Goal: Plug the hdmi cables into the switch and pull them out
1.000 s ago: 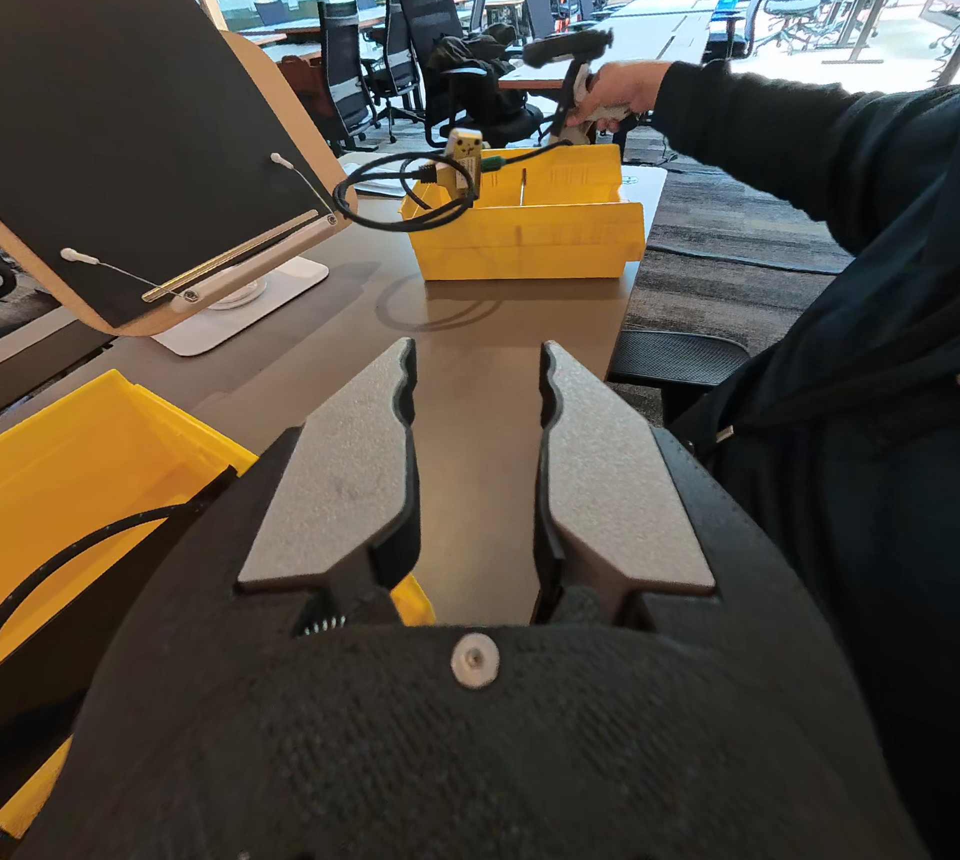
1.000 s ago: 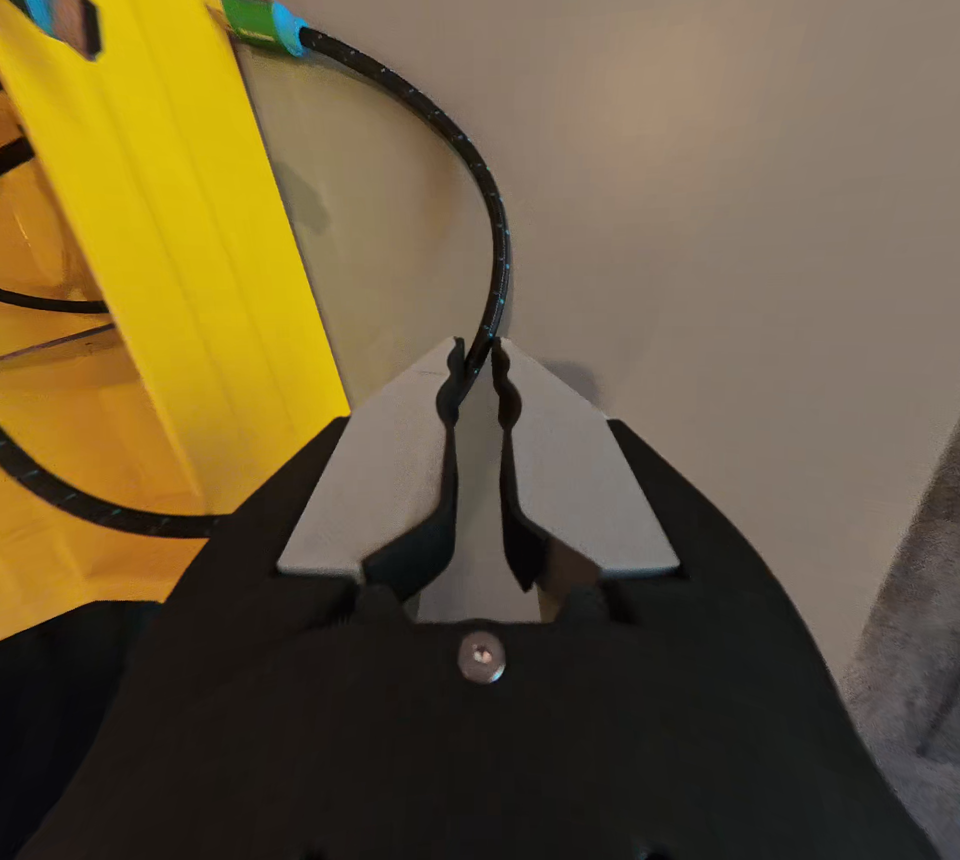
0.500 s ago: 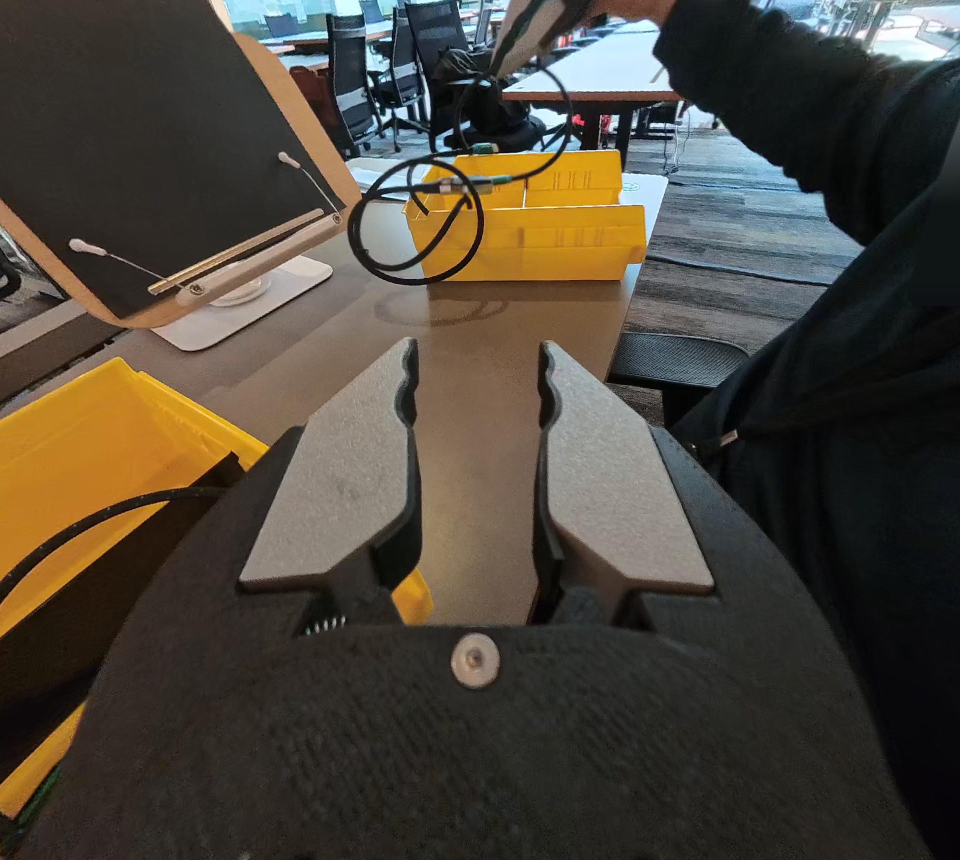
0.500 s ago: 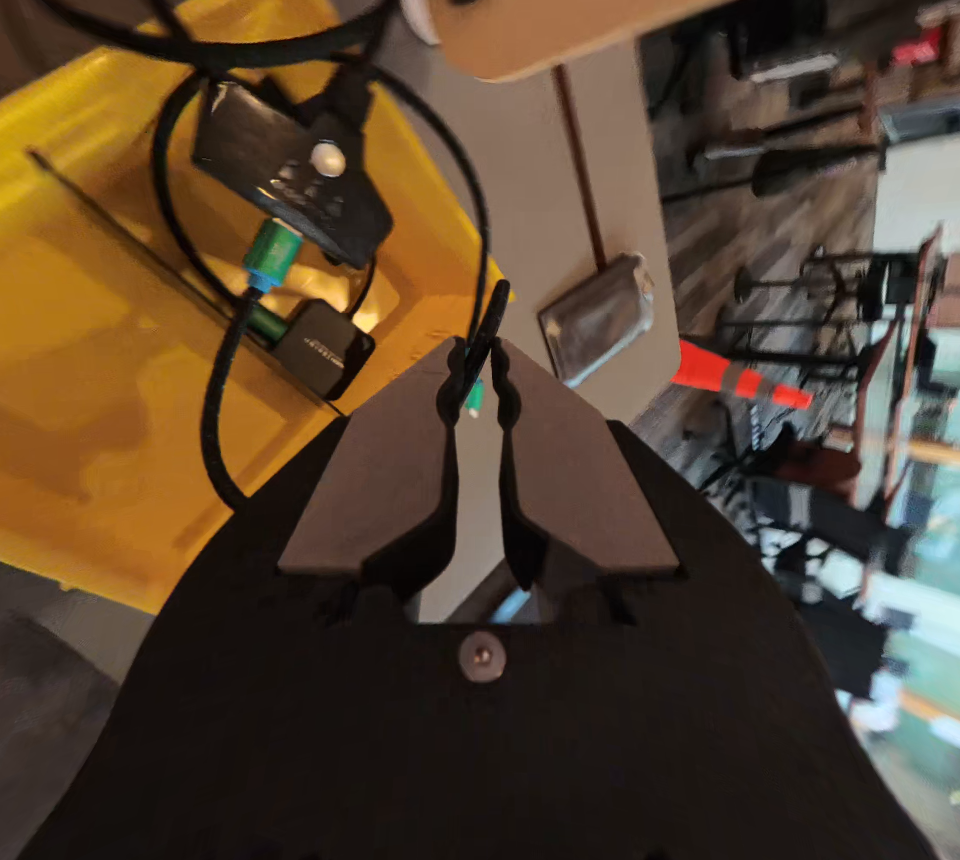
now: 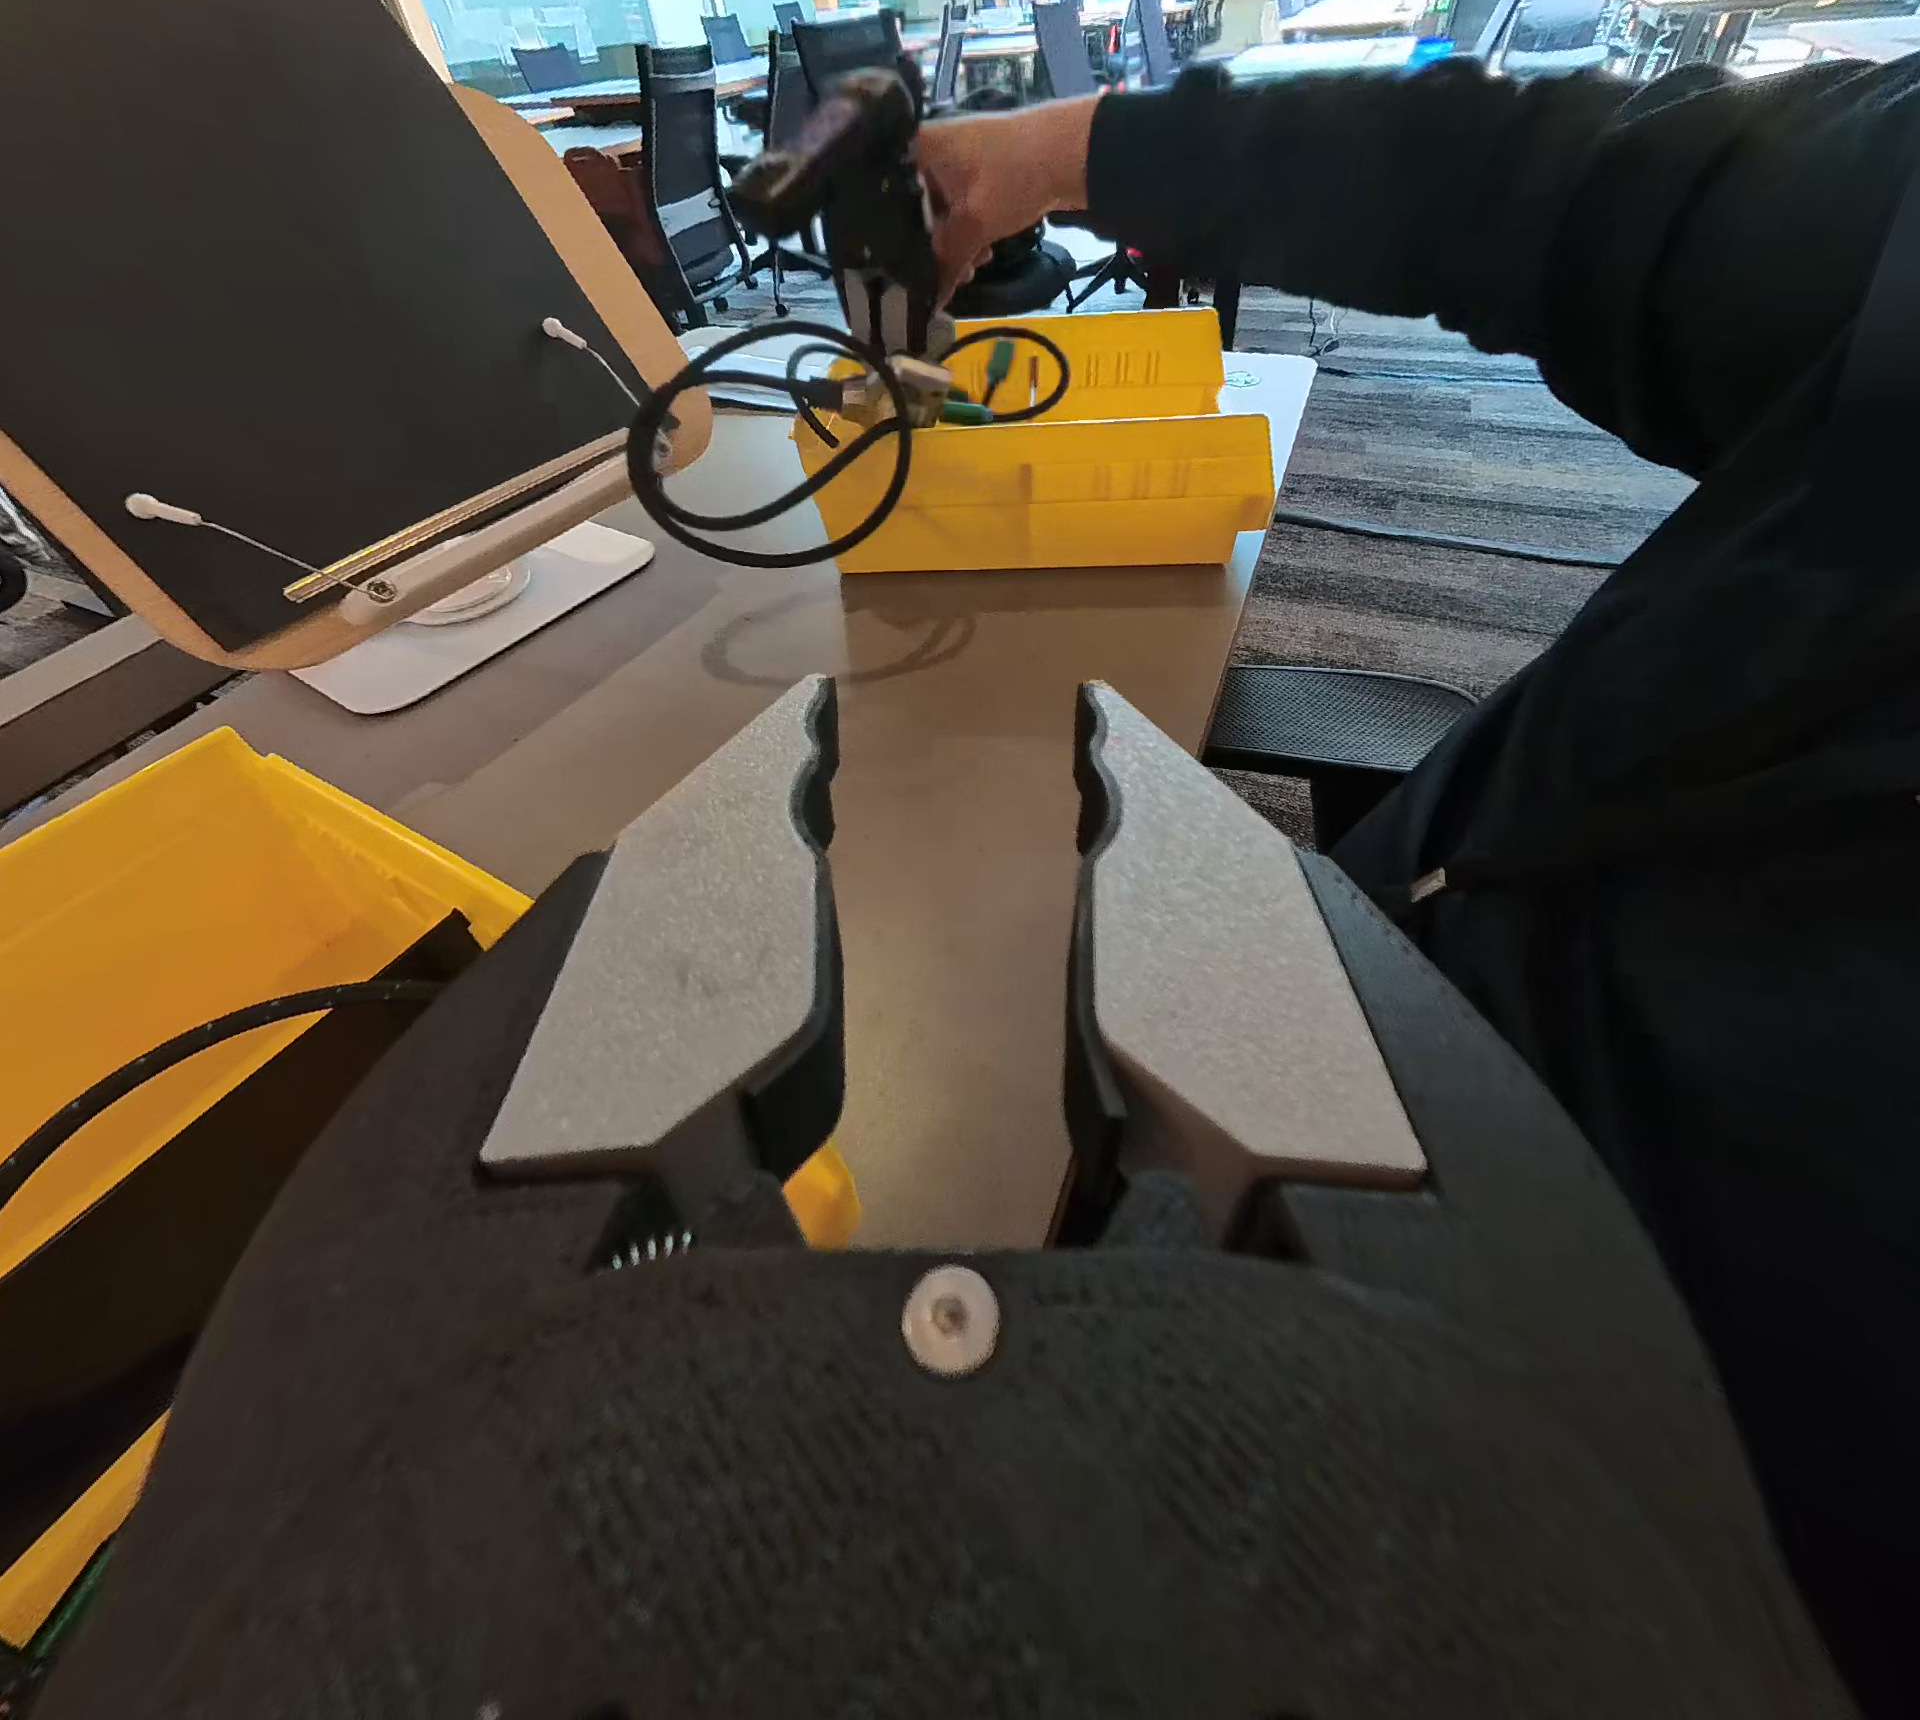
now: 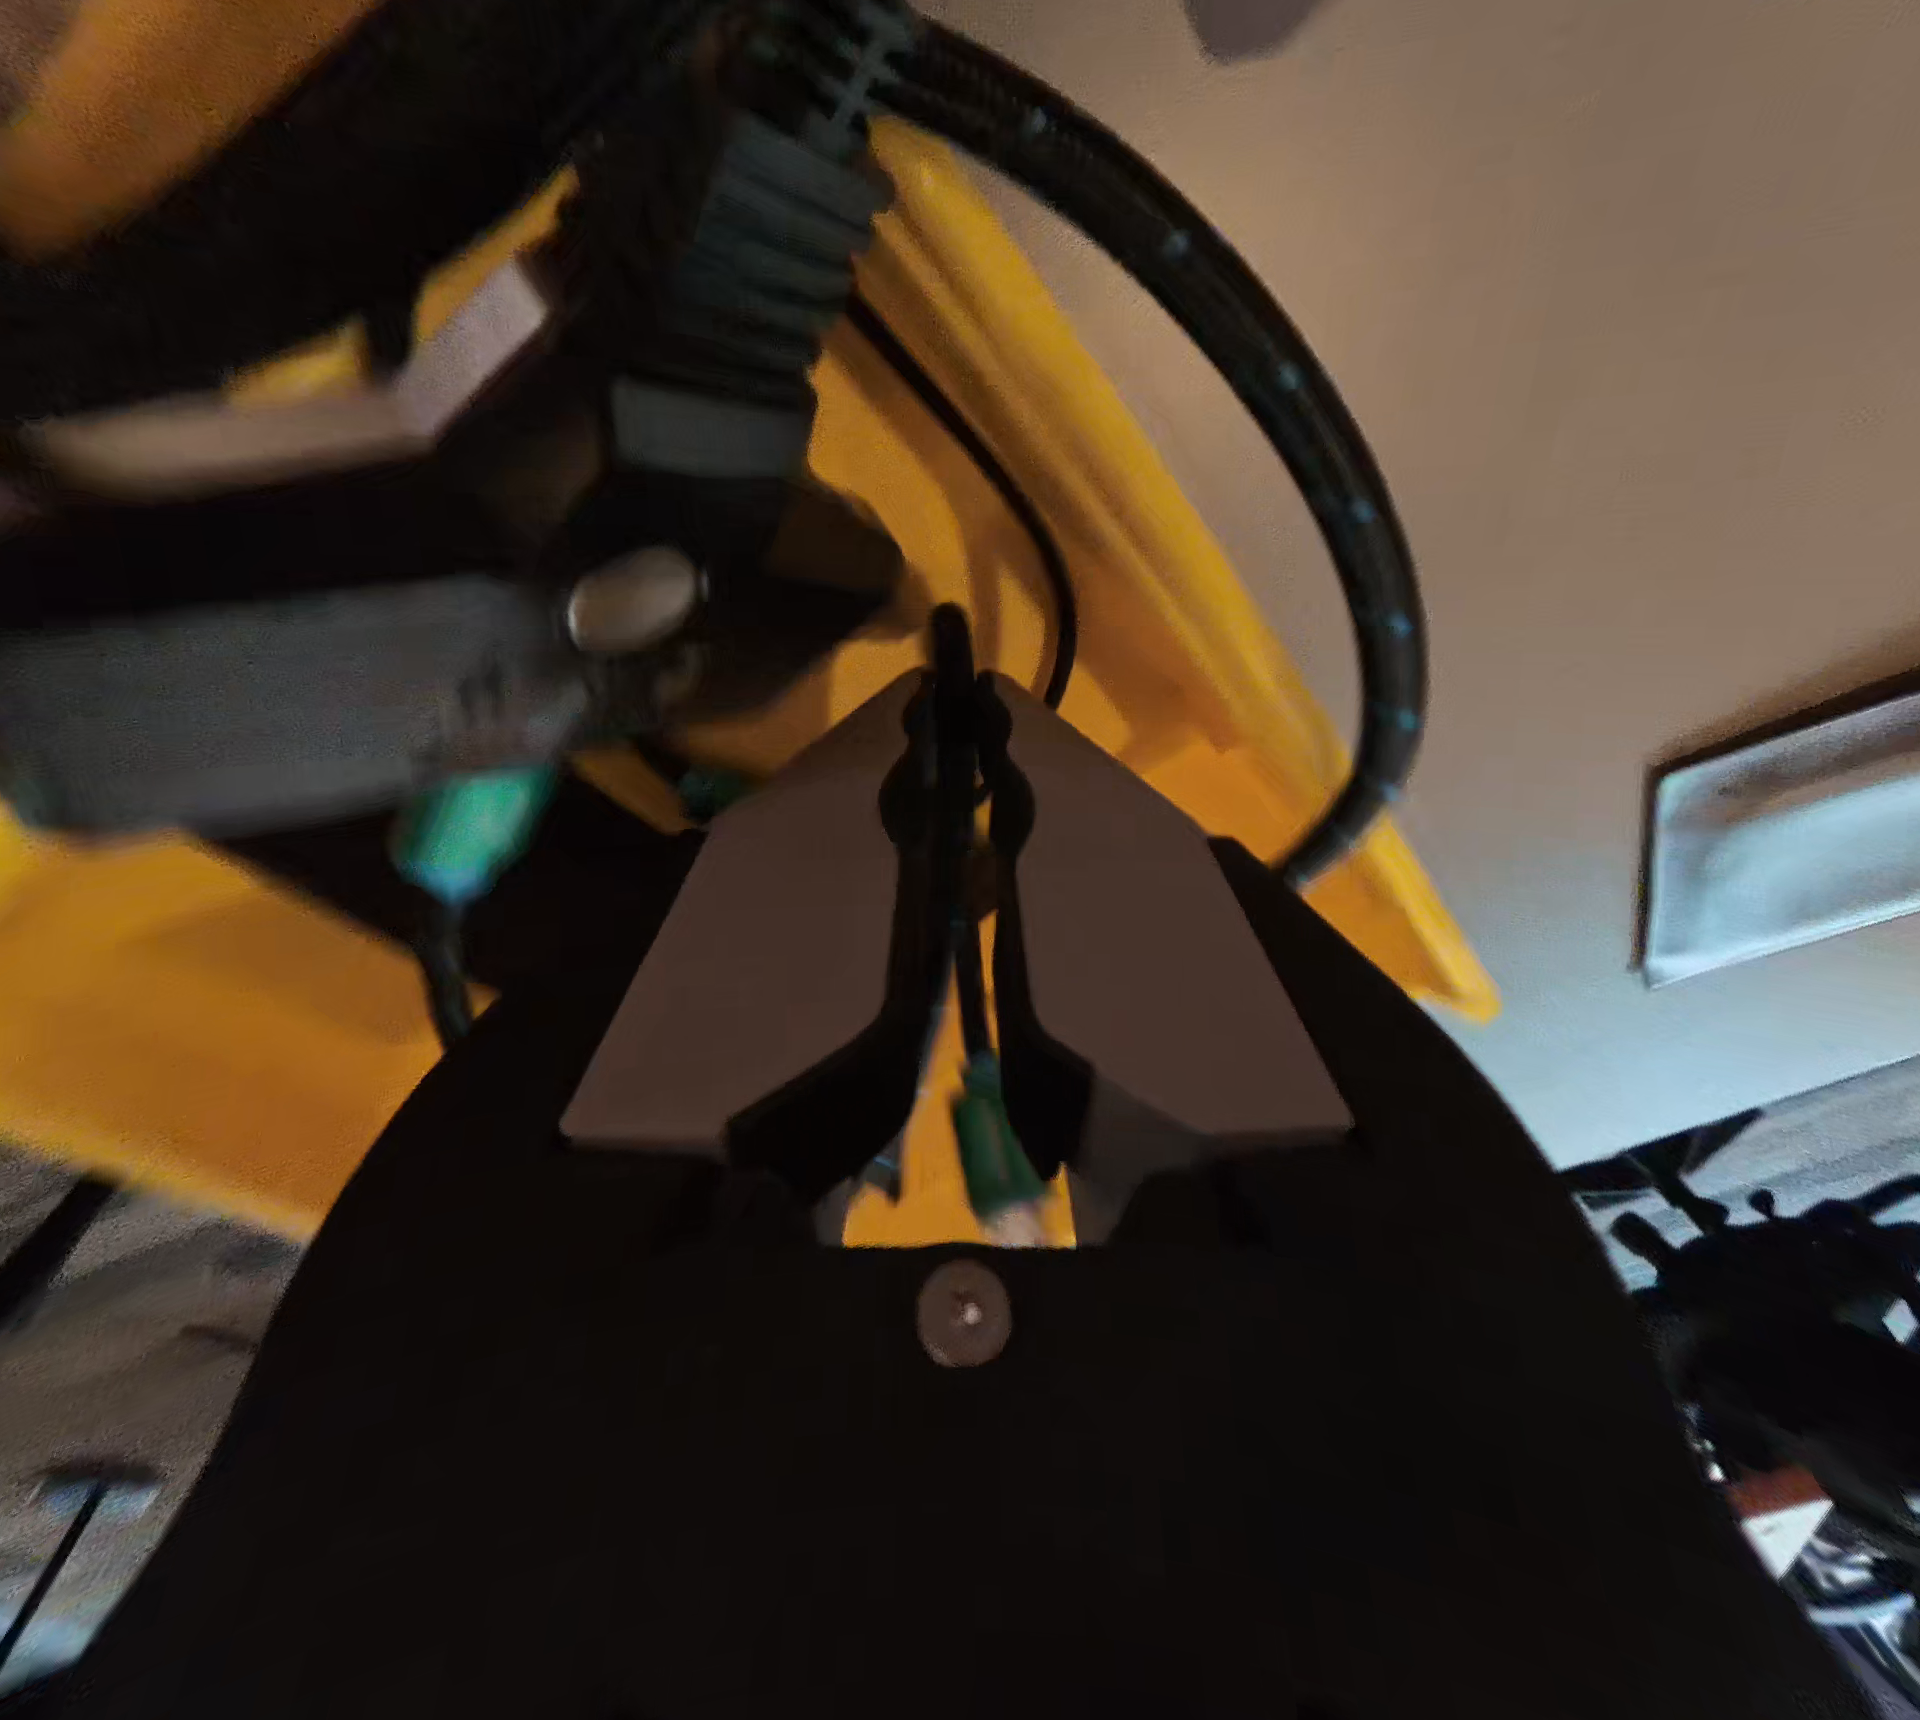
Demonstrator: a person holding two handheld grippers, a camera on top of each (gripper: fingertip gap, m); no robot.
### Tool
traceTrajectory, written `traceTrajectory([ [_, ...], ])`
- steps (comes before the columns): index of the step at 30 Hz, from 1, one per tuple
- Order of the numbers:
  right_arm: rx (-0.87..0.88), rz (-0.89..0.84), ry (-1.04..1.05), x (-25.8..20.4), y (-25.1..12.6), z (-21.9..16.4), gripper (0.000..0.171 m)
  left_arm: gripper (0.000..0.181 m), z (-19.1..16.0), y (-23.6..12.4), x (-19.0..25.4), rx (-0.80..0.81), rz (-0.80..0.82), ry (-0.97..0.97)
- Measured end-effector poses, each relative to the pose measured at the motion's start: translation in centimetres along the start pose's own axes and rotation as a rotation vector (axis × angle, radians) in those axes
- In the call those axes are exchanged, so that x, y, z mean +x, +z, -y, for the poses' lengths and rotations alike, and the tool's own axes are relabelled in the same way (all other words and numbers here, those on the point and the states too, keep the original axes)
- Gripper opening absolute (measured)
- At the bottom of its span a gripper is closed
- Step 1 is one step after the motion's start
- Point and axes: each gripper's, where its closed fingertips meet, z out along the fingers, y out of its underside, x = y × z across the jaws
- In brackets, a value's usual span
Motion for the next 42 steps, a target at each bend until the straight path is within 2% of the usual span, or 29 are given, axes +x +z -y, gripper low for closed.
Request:
traceTrajectory([
  [1,-0.007,-0.035,0.001,0.5,0.8,0.2,0.006,0.043,-0.1,0.0,-0.1,-0.003,0.005,0.001],
  [3,-0.017,-0.137,-0.013,1.7,1.5,0.7,0.007,0.044,-0.2,-0.2,-0.6,-0.009,0.027,-0.002],
  [6,-0.023,-0.198,-0.006,2.6,1.8,0.7,0.009,0.044,-0.2,-0.4,-1.0,0.002,0.027,-0.036],
  [8,-0.017,-0.231,0.026,3.3,0.7,0.3,0.011,0.045,-0.7,-0.3,-1.4,-0.018,0.027,-0.061],
  [10,0.076,-0.293,0.060,4.1,-2.1,0.6,0.008,0.047,-1.4,-0.2,-2.3,-0.047,0.071,-0.064],
  [12,0.240,-0.341,0.111,4.5,-5.9,1.3,0.027,0.049,-2.0,-0.3,-3.2,-0.077,0.115,-0.060],
  [13,0.310,-0.353,0.141,4.4,-7.8,1.4,0.030,0.050,-2.3,-0.3,-3.6,-0.088,0.131,-0.062],
  [15,0.418,-0.354,0.207,3.7,-10.7,0.9,0.057,0.052,-2.8,-0.3,-4.0,-0.108,0.147,-0.068],
  [16,0.449,-0.366,0.246,3.3,-11.8,0.3,0.065,0.055,-3.1,-0.3,-4.0,-0.124,0.148,-0.074],
  [17,0.482,-0.399,0.288,3.1,-12.9,-0.5,0.065,0.058,-3.5,-0.2,-4.1,-0.144,0.153,-0.080],
  [19,0.604,-0.414,0.351,1.2,-14.6,-1.3,0.065,0.064,-4.4,-0.1,-4.7,-0.190,0.202,-0.082],
  [22,0.774,-0.324,0.403,-4.2,-15.3,-2.0,0.080,0.071,-5.8,-0.3,-6.0,-0.246,0.307,-0.086],
  [26,0.865,-0.328,0.410,-11.3,-14.0,-3.3,0.085,0.078,-8.0,-0.4,-6.8,-0.309,0.431,-0.116],
  [30,0.881,-0.317,0.444,-16.6,-10.7,-3.1,0.090,0.079,-11.2,-0.1,-6.9,-0.383,0.551,-0.128],
  [33,0.787,-0.399,0.506,-17.5,-7.4,-3.8,0.090,0.061,-13.2,0.4,-7.5,-0.392,0.638,-0.110],
  [34,0.753,-0.400,0.509,-17.8,-6.1,-3.8,0.090,0.049,-13.7,0.7,-8.0,-0.392,0.667,-0.100],
  [36,0.719,-0.352,0.499,-18.6,-4.0,-3.1,0.087,0.036,-13.4,1.4,-8.5,-0.357,0.672,-0.046],
  [37,0.716,-0.326,0.506,-18.8,-3.2,-2.7,0.077,0.017,-13.4,1.5,-8.9,-0.373,0.693,-0.016],
  [39,0.717,-0.244,0.512,-19.7,-1.9,-1.4,0.030,0.006,-14.1,0.1,-10.2,-0.500,0.826,0.093],
  [40,0.719,-0.238,0.523,-19.9,-1.6,-1.0,0.026,0.006,-14.1,-0.4,-10.2,-0.517,0.829,0.132],
  [42,0.668,-0.302,0.537,-20.0,-1.5,-0.5,0.020,0.003,-12.9,-1.5,-9.2,-0.395,0.795,0.058],
])
